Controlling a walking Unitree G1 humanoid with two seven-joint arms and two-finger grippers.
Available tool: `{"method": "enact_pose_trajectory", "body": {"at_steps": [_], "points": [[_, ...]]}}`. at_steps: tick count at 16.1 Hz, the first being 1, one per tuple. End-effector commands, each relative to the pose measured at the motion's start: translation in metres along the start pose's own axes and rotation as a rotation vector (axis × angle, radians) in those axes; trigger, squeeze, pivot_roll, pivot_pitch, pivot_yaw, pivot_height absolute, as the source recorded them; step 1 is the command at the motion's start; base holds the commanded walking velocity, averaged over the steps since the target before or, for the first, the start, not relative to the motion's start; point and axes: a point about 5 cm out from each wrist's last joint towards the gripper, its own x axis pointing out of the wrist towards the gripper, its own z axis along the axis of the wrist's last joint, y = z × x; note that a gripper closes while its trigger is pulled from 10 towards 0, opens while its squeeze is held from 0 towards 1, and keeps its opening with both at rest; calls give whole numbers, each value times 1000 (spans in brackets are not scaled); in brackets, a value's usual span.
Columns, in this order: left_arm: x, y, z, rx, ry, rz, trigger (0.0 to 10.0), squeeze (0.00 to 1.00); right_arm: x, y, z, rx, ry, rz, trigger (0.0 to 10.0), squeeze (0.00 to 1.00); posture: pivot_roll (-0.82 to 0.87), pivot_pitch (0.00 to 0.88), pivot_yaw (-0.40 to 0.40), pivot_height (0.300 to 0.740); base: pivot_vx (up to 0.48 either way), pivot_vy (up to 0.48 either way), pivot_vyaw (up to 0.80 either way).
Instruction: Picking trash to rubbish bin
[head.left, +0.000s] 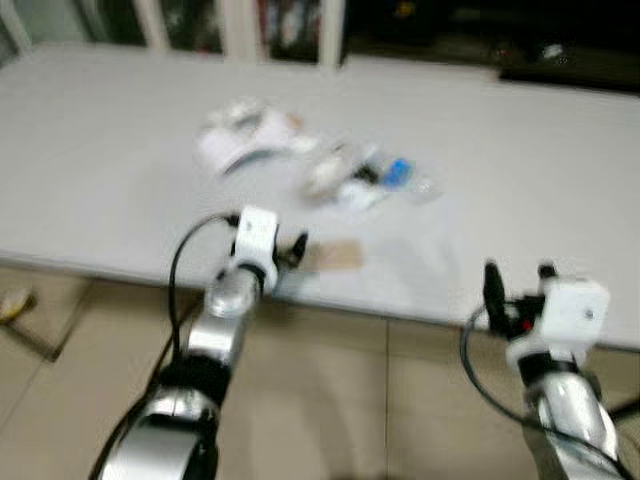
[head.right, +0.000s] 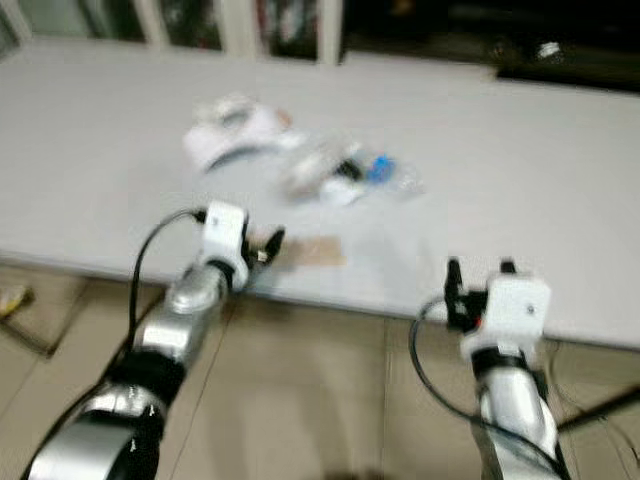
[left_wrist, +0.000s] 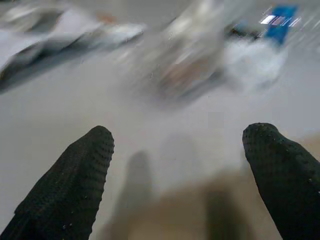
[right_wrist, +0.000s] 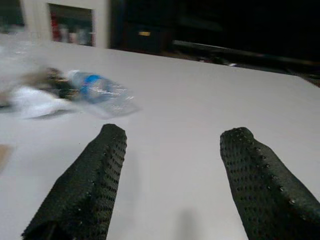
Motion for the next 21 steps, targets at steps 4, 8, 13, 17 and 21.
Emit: {"method": "enact_pose_trajectory", "body": {"at_steps": [4,8,13,17,21], "points": [[2,-13,3,19,-3,-63,10000,0,-1,-2,2,-22,-5,-10,10000,0,74,78,-3,740,0,0,0],[6,-15,4,72,67,-154,10000,0,-1,-3,2,-30,-3,-4,10000,0,74,78,-3,740,0,0,0],[11,-9,10,161,128,-327,10000,0,0,-2,2,-28,-4,-2,10000,0,86,82,-4,740,0,0,0],[17,5,22,200,134,-343,10000,0,0,-1,1,-27,-1,-4,10000,0,83,83,0,740,0,0,0],[16,12,18,282,176,-395,10000,0,-1,-2,1,-28,-1,-7,10000,0,80,83,1,740,0,0,0]]}}
